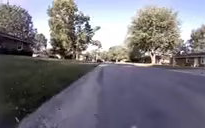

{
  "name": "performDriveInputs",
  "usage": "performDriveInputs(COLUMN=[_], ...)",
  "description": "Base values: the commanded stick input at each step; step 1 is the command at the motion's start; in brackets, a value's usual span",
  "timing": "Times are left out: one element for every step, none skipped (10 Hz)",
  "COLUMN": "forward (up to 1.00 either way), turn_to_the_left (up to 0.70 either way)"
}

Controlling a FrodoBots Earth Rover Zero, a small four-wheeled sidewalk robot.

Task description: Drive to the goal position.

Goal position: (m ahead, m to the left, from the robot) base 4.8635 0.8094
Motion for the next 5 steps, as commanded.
performDriveInputs(forward=[1.0,1.0,1.0,1.0,1.0], turn_to_the_left=[0.0,0.0,0.0,0.0,0.0])
